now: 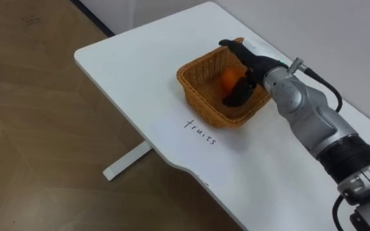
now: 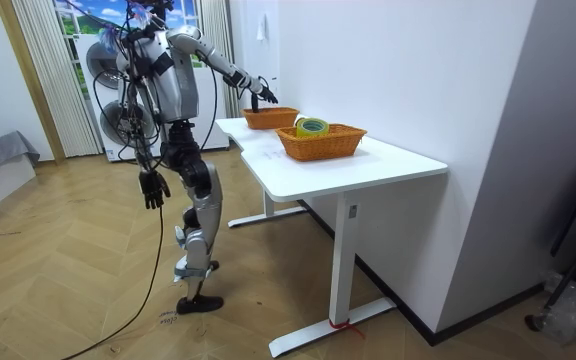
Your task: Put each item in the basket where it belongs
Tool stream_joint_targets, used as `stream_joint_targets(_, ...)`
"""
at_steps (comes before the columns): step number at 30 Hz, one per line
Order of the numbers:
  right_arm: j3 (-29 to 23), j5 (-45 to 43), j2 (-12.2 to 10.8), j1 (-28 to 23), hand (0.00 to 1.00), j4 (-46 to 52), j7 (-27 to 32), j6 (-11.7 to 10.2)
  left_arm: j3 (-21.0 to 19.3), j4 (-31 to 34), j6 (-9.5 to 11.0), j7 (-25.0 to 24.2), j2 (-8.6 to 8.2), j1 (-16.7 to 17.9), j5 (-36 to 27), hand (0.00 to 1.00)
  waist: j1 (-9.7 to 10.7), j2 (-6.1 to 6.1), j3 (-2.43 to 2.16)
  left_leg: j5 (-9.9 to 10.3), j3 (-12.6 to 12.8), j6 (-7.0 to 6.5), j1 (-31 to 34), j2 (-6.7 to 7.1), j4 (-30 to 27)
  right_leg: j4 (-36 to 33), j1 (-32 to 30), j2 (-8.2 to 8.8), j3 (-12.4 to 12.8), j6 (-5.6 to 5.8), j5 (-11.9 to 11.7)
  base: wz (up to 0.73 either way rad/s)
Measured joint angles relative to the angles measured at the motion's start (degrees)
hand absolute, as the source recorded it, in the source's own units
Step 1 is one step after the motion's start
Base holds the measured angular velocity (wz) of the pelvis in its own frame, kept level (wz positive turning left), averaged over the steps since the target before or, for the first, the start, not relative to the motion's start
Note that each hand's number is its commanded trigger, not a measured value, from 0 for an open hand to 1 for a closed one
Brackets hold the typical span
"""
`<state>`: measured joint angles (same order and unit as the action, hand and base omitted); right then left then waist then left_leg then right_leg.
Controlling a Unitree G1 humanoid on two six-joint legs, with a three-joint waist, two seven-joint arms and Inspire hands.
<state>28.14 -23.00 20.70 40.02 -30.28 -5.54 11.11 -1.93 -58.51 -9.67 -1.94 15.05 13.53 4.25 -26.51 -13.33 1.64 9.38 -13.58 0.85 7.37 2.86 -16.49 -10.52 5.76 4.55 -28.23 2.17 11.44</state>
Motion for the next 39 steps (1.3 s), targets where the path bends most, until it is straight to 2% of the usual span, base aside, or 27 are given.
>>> stream_joint_targets(7,-0.07,0.01,0.01,0.00,0.00,0.23,-0.10,-0.05,-0.05,0.00,-0.03,-0.03,-0.01,0.10,0.36,0.00,0.24,-0.18,-0.20,-0.01,0.05,0.01,-0.15,0.02,-0.26,-0.04,0.16,0.01,0.01,0.00,0.00,0.00)
stream_joint_targets(12,-0.15,0.64,0.37,0.69,0.00,1.91,-0.09,-0.26,-0.14,-0.06,0.00,0.27,-0.13,0.33,0.31,0.00,1.16,-0.17,-0.23,0.00,0.12,0.01,-0.48,0.01,-0.23,-0.03,0.27,0.00,0.48,0.00,0.00,-0.01)
stream_joint_targets(16,-1.26,0.52,0.56,0.71,0.00,4.44,0.01,-1.59,-0.61,-0.07,0.04,0.34,-0.32,0.65,0.40,0.00,2.33,-0.14,-0.24,-0.03,0.56,0.02,-0.45,-0.01,-0.14,-0.02,0.28,-0.03,1.57,-0.01,0.00,-0.04)
stream_joint_targets(19,-2.63,0.69,0.58,0.52,0.00,7.23,0.06,-1.77,-1.40,-0.06,0.13,0.72,-0.79,1.00,0.41,0.00,3.60,0.12,-0.31,-0.09,1.03,-0.08,-0.66,-0.03,-0.18,-0.02,0.37,0.02,2.04,-0.05,-0.02,-0.08)
stream_joint_targets(22,-4.06,1.65,0.62,0.52,0.00,10.28,0.38,-1.80,-1.61,0.07,0.05,1.19,-1.23,1.14,0.47,0.00,4.88,0.93,-0.36,-0.07,1.48,-0.14,-1.41,-0.06,-0.18,0.01,0.91,0.03,2.85,-0.08,-0.04,-0.07)
stream_joint_targets(27,-7.43,2.48,0.64,0.51,0.00,13.19,2.87,-1.84,-1.81,1.17,0.00,1.93,-1.64,1.32,0.42,0.00,7.63,3.02,-1.19,-0.07,1.99,-0.22,-2.13,-0.08,-0.13,-0.15,1.35,0.21,3.13,-0.08,-0.04,-0.04)
stream_joint_targets(29,-8.92,3.11,0.63,0.17,0.00,13.51,3.62,-1.86,-1.86,1.16,-0.03,2.50,-2.08,1.33,0.43,0.00,8.17,3.61,-1.28,-0.06,2.55,-0.34,-2.77,-0.10,0.02,-0.17,1.74,0.31,3.71,-0.08,-0.04,-0.13)
stream_joint_targets(32,-11.74,4.06,0.64,-0.03,0.00,13.55,4.17,-1.90,-1.92,1.15,0.00,2.63,-2.40,1.52,0.45,0.00,9.81,3.75,-1.49,-0.27,2.99,-0.53,-3.35,-0.06,0.96,-0.21,1.95,0.52,4.51,-0.08,-0.04,-0.07)
stream_joint_targets(39,-14.69,6.20,2.16,-0.16,0.00,12.88,5.93,-1.62,-1.79,1.69,-0.46,2.48,-3.05,0.85,0.43,0.00,13.83,4.18,-1.37,-0.27,3.49,-0.58,-4.04,-0.11,0.83,-0.22,2.31,0.62,4.42,-0.13,-0.07,-0.04)
